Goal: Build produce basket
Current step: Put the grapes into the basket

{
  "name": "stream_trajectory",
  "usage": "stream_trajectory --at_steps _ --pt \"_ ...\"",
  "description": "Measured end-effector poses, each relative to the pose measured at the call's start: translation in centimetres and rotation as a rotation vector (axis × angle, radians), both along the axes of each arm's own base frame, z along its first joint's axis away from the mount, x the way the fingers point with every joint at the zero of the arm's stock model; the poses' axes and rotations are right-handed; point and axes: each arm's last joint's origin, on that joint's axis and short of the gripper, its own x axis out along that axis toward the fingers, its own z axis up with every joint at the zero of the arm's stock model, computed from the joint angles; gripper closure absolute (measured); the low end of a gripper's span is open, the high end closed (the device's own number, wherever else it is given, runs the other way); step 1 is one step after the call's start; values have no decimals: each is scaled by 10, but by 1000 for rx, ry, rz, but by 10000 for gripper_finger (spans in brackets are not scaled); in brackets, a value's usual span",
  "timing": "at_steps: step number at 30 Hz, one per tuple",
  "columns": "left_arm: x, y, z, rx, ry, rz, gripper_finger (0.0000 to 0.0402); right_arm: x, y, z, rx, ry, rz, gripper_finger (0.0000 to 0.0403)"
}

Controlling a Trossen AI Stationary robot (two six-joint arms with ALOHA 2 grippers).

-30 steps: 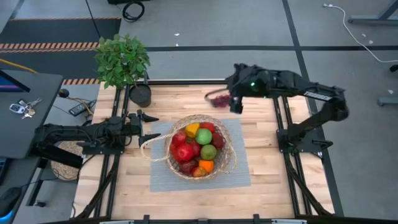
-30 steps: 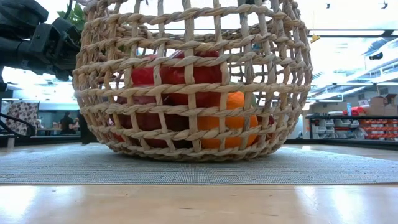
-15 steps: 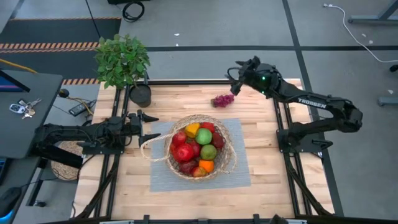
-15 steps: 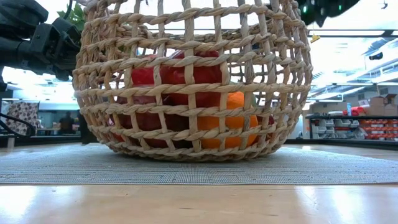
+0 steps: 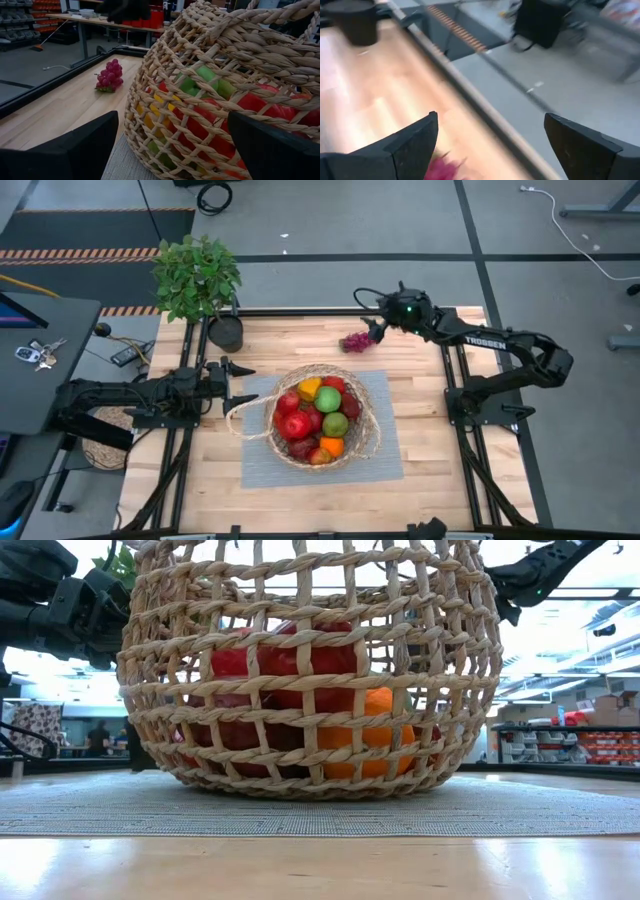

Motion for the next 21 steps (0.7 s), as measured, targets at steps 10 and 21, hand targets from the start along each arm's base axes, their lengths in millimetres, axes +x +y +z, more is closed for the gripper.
stream_trajectory --at_steps 10,21 --pt "0 0 0 1 0 0 19 -6 15 -36 86 0 292 34" --pt "0 0 0 0 0 0 19 -5 18 -39 105 -6 313 34"
